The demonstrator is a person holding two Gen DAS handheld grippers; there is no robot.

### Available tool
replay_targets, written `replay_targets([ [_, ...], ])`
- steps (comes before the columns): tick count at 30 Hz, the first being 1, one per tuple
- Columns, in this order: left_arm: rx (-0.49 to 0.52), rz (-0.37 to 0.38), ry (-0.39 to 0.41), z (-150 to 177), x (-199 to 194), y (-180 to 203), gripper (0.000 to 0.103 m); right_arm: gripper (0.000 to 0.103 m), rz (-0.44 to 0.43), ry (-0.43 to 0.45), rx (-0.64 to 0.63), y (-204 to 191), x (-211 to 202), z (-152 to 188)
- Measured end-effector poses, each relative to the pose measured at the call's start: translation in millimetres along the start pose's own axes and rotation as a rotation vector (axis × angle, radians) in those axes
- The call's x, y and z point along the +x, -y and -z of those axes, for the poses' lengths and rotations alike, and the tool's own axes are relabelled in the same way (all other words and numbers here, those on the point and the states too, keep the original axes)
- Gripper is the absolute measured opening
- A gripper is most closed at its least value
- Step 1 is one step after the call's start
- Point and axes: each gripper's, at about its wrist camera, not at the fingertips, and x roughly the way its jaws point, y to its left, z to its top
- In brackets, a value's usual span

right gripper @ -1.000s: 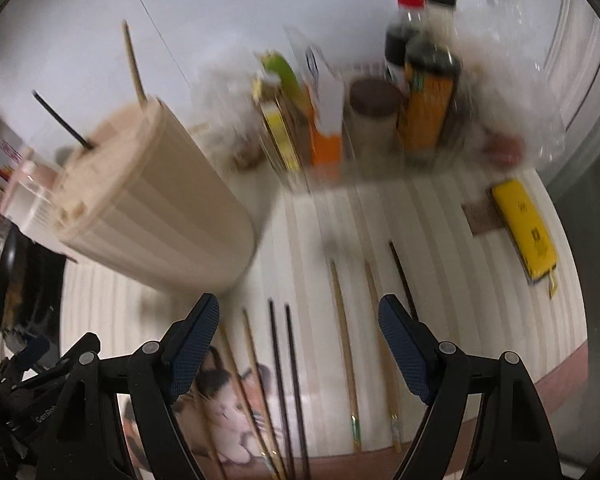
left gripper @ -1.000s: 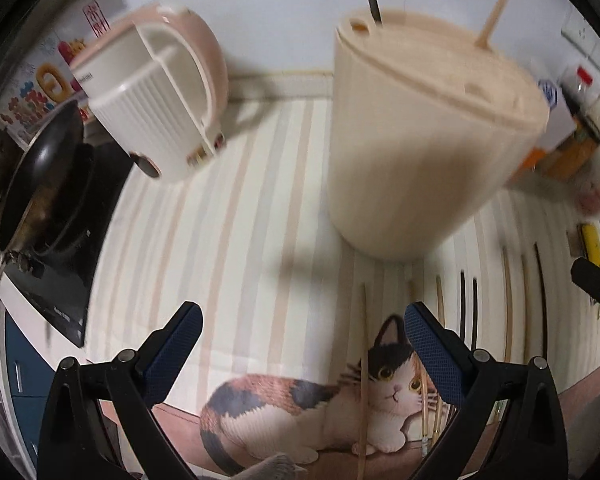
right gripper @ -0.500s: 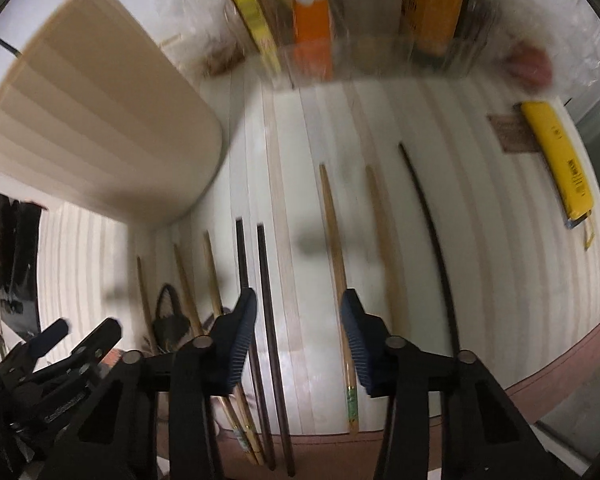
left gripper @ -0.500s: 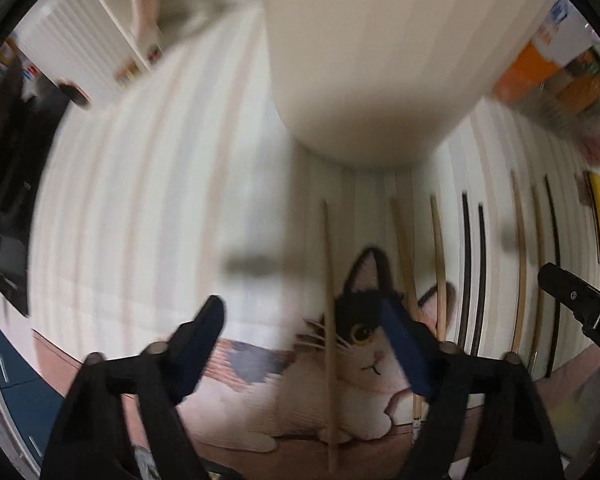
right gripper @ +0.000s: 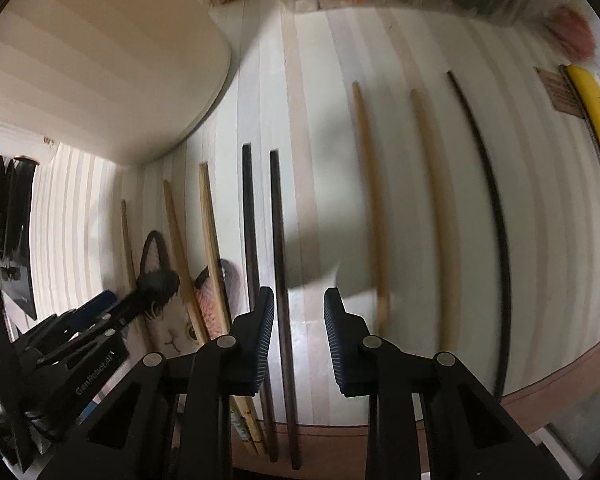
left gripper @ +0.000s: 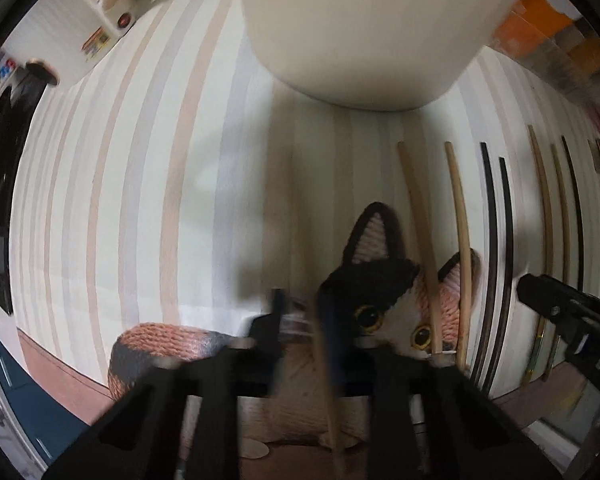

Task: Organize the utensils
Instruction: 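Move both open tools back down to the chopstick row, then grasp a wooden chopstick with the left tool while the right tool grasps a black chopstick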

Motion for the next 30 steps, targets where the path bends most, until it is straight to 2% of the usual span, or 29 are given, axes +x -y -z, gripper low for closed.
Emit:
replay_targets([
  [4,0.034,-0.035,0.015,3,4,15,0.005,0.027,0.006,-0.041,-0.033,-8,12,2],
  [8,0.049,-0.060,0.019,2,6,13,0.005,0.005,0.049,-0.051,-0.064,-14,16,4],
  [14,0.024,-0.018,-0.001,-2,8,-2,0.005,0.005,0.087,-0.071,-0.056,1,12,5],
  [20,0.021,0.003,-0.012,-3,15,-26,0.005,0.006,0.135,-0.089,-0.052,-5,15,-2],
  [24,0.020,0.004,-0.008,-5,13,-31,0.005,0.006,0.175,-0.085,-0.068,-22,23,-7],
  [30,0.017,0.006,-0.004,-3,6,-24,0.005,0.006,0.213,-0.082,-0.164,-44,25,7],
])
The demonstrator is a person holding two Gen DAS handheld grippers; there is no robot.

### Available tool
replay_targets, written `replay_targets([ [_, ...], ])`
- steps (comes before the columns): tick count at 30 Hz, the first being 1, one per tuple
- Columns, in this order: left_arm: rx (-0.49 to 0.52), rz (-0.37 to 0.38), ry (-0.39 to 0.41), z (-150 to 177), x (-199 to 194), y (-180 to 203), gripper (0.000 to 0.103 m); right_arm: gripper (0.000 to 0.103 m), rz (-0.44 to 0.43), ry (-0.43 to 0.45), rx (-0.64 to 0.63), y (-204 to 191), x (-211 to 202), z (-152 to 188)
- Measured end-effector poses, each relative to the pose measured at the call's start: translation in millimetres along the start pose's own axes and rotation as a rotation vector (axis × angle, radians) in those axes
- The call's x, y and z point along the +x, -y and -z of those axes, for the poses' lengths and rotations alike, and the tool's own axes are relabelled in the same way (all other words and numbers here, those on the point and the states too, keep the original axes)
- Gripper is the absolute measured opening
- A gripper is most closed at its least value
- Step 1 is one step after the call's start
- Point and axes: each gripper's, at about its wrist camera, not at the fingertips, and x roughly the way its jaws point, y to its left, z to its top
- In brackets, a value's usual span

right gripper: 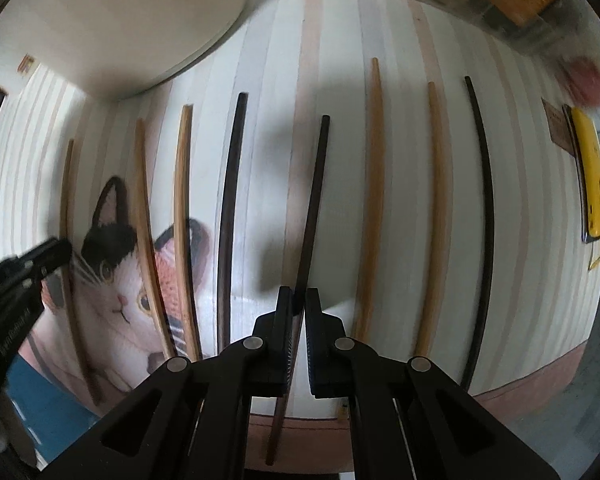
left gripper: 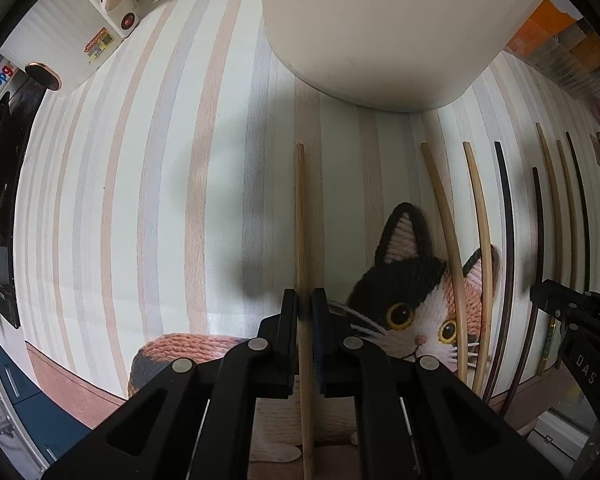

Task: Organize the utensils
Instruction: 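Grasp a wooden chopstick with the left tool while the right tool grasps a black chopstick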

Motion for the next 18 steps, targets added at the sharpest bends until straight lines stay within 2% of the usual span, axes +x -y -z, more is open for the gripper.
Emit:
replay_targets([
  [6,-0.004,0.001,0.001,1,-1,0,0.005,0.007,0.003,-0.030,0.002,-7,3,-9],
  [15,0.009,-0.005,-0.008,-4,1,3,0.005,0.008,-0.005,-0.022,0.034,-1,5,-19],
  [16,-0.006,-0.008,0.001,-3,0,2,0.005,0.007,-0.009,-0.017,0.044,1,5,-20],
  [18,-0.016,-0.063,0.054,2,-8,-1,0.005,0.006,-0.026,-0.001,0.059,10,9,-15],
])
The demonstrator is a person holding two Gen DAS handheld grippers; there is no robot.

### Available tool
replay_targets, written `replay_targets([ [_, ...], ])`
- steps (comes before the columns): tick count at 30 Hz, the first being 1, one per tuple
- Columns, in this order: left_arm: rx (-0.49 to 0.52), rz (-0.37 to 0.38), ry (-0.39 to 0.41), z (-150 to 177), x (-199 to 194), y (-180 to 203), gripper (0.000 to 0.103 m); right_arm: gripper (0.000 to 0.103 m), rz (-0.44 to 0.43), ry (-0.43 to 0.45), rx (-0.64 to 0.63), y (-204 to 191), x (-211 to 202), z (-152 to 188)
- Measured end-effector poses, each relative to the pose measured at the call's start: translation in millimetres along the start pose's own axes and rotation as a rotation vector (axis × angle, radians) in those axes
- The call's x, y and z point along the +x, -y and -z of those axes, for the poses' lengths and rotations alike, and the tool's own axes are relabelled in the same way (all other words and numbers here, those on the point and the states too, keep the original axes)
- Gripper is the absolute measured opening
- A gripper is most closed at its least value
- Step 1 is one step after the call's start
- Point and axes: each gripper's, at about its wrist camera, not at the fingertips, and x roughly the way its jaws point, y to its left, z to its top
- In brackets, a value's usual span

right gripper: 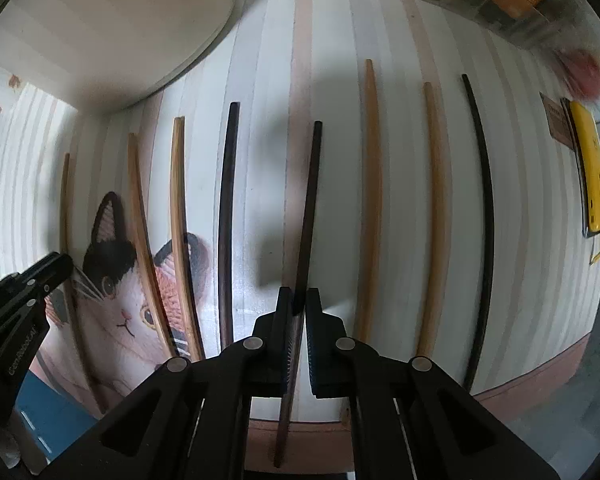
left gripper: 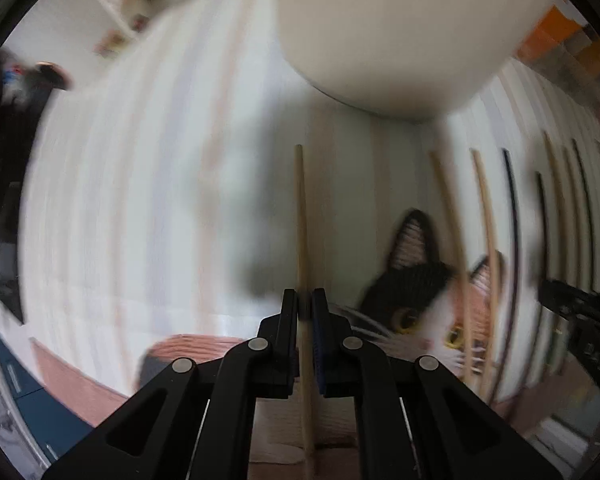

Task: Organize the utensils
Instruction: 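Grasp a wooden chopstick with the left tool while the right tool grasps a black chopstick, then lift both chopsticks and lower them into the beige holder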

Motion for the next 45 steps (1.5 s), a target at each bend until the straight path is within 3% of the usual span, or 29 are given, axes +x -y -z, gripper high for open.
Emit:
replay_targets([
  [4,0.004,-0.038,0.088,8,-24,-4,0.004,0.006,-0.023,0.038,0.037,15,-11,5],
  [11,-0.012,-0.091,0.244,14,-71,-17,0.004,0.006,-0.030,0.188,0.047,26,-60,16],
  [23,-0.083,-0.026,0.379,12,-132,-34,0.004,0.005,-0.076,0.408,0.086,35,-133,23],
  [32,-0.138,0.020,0.537,-3,-200,-48,0.004,0.005,-0.111,0.554,0.073,18,-189,24],
  [45,-0.213,0.136,0.760,-54,-323,-72,0.004,0.005,-0.170,0.769,0.004,-6,-327,-6],
])
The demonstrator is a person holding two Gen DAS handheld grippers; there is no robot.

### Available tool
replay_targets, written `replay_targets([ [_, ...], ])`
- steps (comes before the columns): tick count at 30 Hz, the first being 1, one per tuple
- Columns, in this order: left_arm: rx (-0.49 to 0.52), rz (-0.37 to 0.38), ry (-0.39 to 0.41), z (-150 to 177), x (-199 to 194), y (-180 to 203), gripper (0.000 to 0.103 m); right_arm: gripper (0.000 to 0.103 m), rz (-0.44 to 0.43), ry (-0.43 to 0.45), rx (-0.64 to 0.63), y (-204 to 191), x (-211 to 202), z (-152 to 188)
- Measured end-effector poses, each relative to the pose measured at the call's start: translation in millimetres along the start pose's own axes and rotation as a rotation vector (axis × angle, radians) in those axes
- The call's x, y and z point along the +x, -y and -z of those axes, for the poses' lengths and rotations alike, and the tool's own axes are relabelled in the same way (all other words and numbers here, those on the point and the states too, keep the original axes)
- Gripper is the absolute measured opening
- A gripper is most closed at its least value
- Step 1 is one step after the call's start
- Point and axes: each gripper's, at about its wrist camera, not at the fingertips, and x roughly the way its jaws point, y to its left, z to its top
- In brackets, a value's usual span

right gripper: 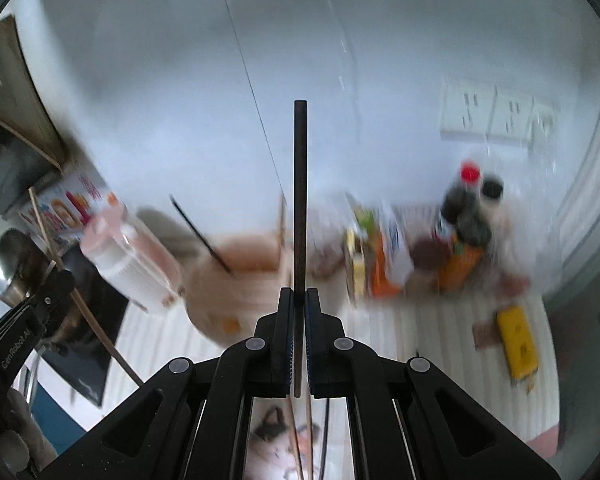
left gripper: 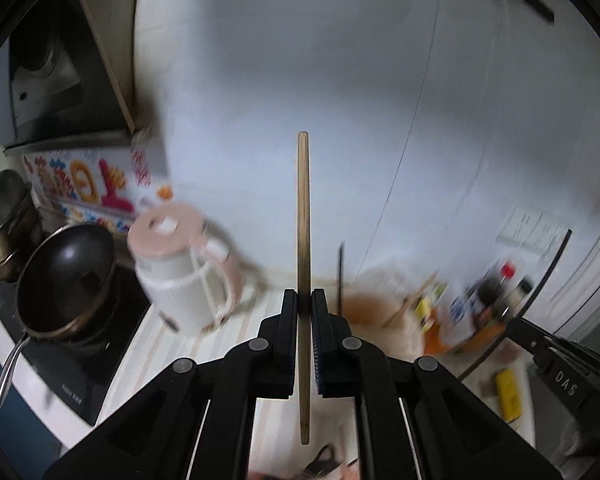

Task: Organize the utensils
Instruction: 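Lift both chopsticks and lower them into the beige holder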

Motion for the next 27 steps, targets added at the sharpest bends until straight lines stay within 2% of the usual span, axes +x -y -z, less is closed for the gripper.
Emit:
replay_targets([
  [5,-0.032,0.067,0.034,-42,9,12,0.004,0.005,-0.005,0.103,-0.032,-18,-17,-47],
  [11,-0.049,0.097,0.045,-62,51,27,0.004,0.005,-0.022,0.126,-0.006,-22,14,-86],
  [20,-0.059,0.107,-0.048,-49,125,32,0.004,0.005,-0.050,0.048,0.017,-18,83,-88],
  [27,-0.036,0.088,-0.033,-48,131,40,0.004,0.005,-0.061,0.007,0.019,-10,104,-77],
])
